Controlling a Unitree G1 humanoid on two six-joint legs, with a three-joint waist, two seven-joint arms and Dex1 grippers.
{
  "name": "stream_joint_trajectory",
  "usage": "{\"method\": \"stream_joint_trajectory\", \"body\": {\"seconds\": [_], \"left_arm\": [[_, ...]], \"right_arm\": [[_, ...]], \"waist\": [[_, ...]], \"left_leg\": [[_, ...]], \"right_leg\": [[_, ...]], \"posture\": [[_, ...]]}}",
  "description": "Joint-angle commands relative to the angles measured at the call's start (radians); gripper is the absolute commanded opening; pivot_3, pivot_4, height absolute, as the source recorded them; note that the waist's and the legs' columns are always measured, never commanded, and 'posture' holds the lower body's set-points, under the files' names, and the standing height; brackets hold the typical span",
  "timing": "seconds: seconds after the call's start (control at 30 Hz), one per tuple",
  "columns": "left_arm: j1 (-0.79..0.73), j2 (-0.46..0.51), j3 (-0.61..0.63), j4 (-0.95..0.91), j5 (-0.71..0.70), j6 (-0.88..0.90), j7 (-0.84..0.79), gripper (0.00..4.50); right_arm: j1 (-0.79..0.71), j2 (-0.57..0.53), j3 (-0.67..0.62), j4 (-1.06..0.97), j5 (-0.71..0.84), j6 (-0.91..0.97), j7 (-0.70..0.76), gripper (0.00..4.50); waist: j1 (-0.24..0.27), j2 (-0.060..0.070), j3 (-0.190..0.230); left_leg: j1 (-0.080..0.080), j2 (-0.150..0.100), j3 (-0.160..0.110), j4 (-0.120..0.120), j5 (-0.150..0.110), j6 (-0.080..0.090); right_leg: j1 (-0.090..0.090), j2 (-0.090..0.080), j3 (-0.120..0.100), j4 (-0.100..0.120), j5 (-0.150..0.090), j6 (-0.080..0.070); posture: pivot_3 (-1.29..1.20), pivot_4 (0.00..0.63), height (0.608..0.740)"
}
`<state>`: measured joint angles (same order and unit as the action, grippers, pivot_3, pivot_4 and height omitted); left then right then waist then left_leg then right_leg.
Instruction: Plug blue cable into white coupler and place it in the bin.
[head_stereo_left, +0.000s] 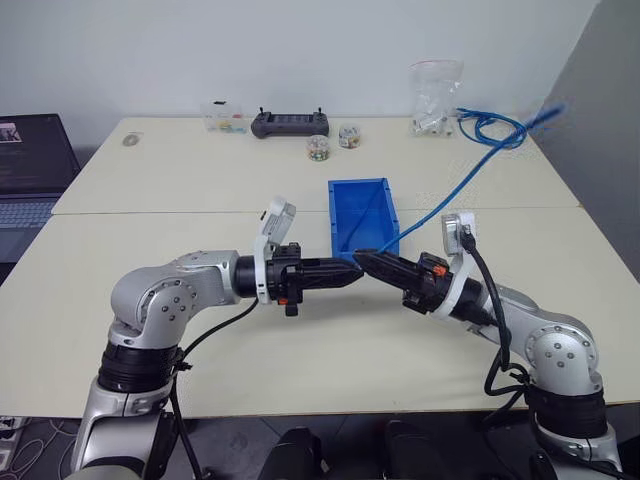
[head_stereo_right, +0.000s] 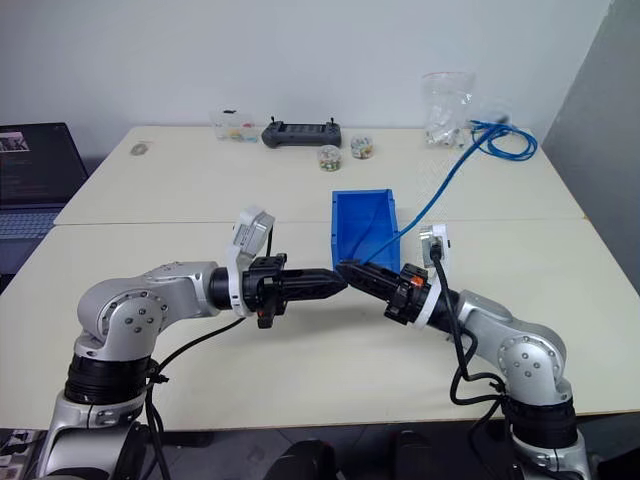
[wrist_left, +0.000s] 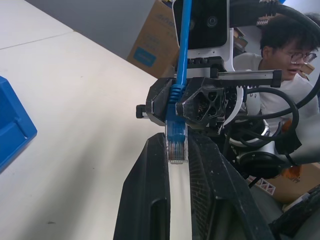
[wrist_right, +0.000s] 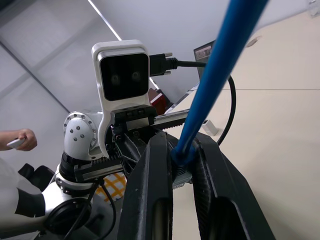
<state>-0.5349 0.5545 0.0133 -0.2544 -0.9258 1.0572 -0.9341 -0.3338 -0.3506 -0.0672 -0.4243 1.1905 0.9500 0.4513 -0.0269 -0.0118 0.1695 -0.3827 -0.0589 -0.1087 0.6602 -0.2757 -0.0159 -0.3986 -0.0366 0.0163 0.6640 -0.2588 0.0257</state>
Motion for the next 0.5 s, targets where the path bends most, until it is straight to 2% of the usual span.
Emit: {"method": "stream_joint_trajectory", "body": {"seconds": [0.03,0.27,0.33,0.5], "left_arm": [[0.004,0.012,0.01,-0.019,0.003,-0.017,0.006,0.25],[0.022,0.006,-0.002,-0.023,0.056,-0.104,-0.004,0.25],[0.021,-0.007,0.01,-0.009,0.053,-0.104,0.022,0.95],[0.021,-0.008,0.013,-0.008,0.061,-0.123,0.045,1.86]], "right_arm": [[0.0,-0.012,-0.005,-0.047,0.057,0.01,0.006,0.23],[0.008,-0.045,0.002,-0.064,0.081,0.019,0.007,0.23],[0.008,-0.053,0.0,-0.066,0.082,0.016,0.005,0.22],[0.007,-0.074,-0.001,-0.073,0.069,0.008,0.006,0.2]], "waist": [[0.0,0.0,0.0],[0.0,0.0,0.0],[0.0,0.0,0.0],[0.0,0.0,0.0]], "left_leg": [[0.0,0.0,0.0,0.0,0.0,0.0],[0.0,0.0,0.0,0.0,0.0,0.0],[0.0,0.0,0.0,0.0,0.0,0.0],[-0.001,0.0,0.0,0.0,0.0,0.0]], "right_leg": [[0.0,0.0,0.0,0.0,0.0,0.0],[0.0,0.0,0.0,0.0,0.0,0.0],[0.0,0.0,0.0,0.0,0.0,0.0],[0.0,0.0,0.0,0.0,0.0,0.0]], "posture": [[0.0,0.15,0.74],[0.0,0.15,0.74],[0.0,0.15,0.74],[0.0,0.15,0.74]]}}
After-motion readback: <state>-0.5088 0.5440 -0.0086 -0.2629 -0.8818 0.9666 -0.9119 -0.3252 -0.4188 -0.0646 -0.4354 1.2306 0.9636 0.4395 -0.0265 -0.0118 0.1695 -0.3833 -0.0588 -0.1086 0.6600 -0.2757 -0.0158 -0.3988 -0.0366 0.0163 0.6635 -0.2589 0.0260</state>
